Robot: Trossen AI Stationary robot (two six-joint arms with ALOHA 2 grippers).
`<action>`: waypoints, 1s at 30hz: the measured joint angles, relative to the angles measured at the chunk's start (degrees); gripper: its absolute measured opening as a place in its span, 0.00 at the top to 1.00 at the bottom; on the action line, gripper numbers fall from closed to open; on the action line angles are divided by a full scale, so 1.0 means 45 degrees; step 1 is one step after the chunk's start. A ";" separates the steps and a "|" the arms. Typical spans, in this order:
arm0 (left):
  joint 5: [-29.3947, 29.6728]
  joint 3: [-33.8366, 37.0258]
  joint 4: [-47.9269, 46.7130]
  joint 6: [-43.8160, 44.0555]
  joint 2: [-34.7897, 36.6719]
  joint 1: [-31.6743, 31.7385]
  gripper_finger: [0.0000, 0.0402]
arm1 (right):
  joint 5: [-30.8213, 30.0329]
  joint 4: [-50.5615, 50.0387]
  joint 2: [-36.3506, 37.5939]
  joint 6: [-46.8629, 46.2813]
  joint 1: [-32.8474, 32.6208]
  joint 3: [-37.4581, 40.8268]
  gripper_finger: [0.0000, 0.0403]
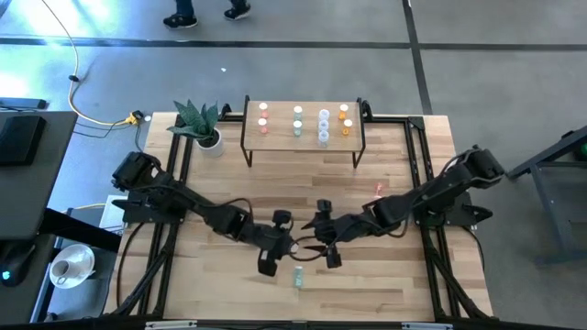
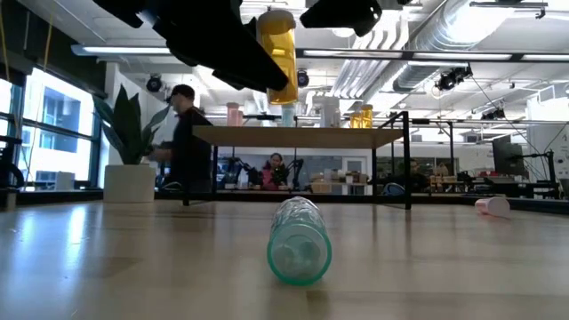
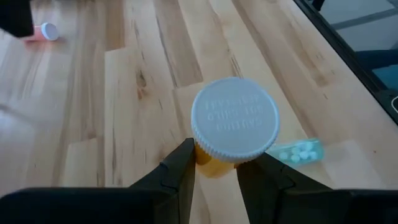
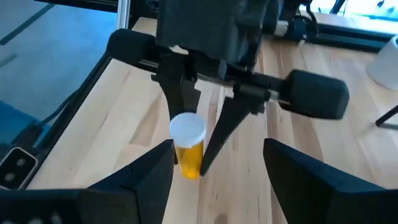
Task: Pick and place medicine bottles onto shelf by color
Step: Put the orange pill bottle aligned with the other orange pill bottles on the shelf
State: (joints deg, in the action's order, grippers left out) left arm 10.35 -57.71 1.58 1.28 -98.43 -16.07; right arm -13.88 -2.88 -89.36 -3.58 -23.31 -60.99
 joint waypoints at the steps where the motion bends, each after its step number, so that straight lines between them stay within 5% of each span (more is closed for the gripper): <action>1: 0.0000 0.0000 0.0000 0.0002 0.0000 0.0015 0.76 | -0.0002 0.0141 -0.0057 0.0155 0.0000 0.0000 0.41; 20: 0.0027 -0.0422 0.1013 0.0908 0.0000 0.0923 0.76 | 0.0099 0.0649 -0.0102 0.0240 0.0005 0.0000 0.41; 30: 0.0019 -0.0529 0.1036 0.0908 0.0000 0.1082 0.76 | -0.1026 0.0274 -0.0097 0.0235 0.0005 0.0000 0.41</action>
State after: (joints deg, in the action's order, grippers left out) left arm 10.44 -60.10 6.25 5.37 -98.43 -11.20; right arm -18.50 -1.65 -89.80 -2.52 -23.29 -60.99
